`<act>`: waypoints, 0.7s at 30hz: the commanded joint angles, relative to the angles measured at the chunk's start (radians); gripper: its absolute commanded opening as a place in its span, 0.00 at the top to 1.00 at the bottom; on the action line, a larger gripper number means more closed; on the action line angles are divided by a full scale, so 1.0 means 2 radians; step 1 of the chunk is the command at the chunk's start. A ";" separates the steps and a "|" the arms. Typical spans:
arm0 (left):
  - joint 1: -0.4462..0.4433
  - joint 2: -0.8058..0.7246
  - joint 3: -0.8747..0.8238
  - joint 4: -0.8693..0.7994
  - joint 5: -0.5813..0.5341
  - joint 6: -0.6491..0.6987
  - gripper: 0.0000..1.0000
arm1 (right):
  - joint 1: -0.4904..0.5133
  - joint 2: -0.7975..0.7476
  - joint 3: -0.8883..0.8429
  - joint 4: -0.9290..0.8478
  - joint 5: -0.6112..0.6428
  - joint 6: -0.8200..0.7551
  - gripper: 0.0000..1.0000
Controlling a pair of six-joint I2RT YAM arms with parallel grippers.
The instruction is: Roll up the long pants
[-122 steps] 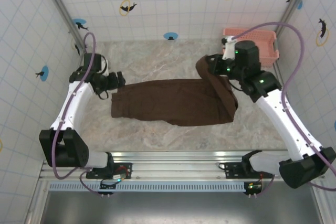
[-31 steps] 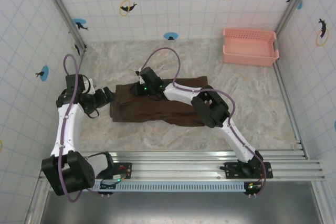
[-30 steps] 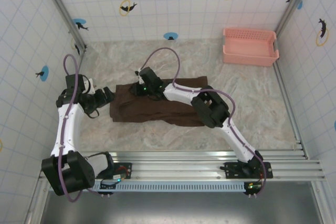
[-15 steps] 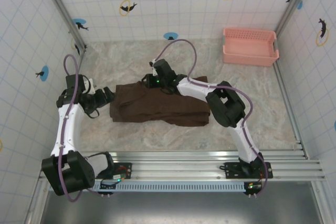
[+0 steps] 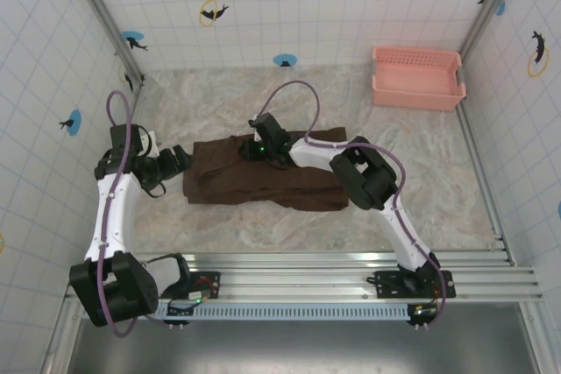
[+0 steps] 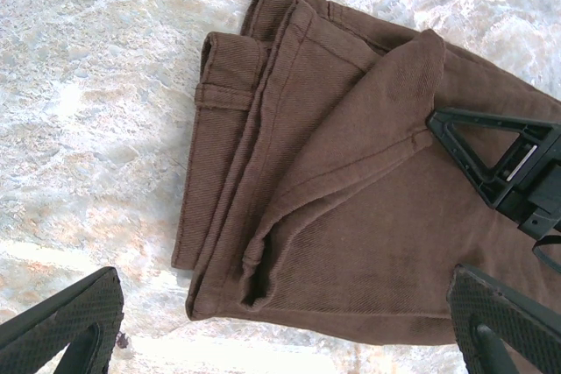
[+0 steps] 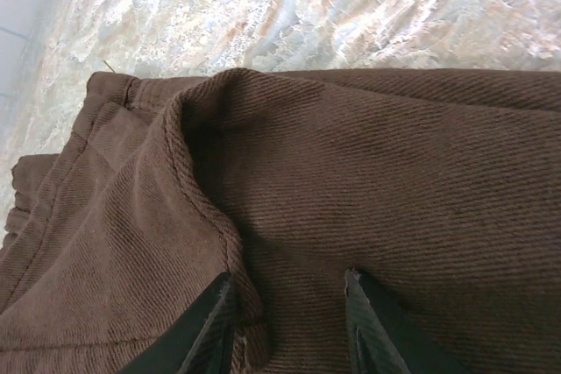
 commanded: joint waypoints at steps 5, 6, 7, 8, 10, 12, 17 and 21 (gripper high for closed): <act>-0.005 -0.005 0.001 -0.007 0.003 0.012 0.03 | 0.020 0.025 0.019 -0.003 -0.007 0.009 0.64; -0.005 -0.004 0.001 -0.006 0.004 0.011 0.03 | 0.024 0.025 0.018 -0.002 -0.008 0.010 0.64; -0.006 -0.003 0.001 -0.006 0.004 0.011 0.03 | 0.026 0.027 0.019 -0.004 -0.008 0.011 0.64; -0.007 -0.002 0.001 -0.005 0.005 0.011 0.03 | 0.028 0.028 0.024 -0.007 -0.009 0.011 0.64; -0.007 -0.001 0.001 -0.005 0.005 0.011 0.03 | 0.033 0.035 0.032 -0.012 -0.015 0.013 0.66; -0.007 0.001 0.001 -0.003 0.004 0.012 0.03 | 0.039 0.041 0.043 -0.016 -0.020 0.014 0.71; -0.007 0.001 0.000 -0.003 0.004 0.012 0.03 | 0.049 0.046 0.053 -0.017 -0.021 0.017 0.82; -0.007 -0.001 -0.002 -0.003 0.003 0.013 0.03 | 0.050 0.043 0.054 -0.011 -0.026 0.020 0.91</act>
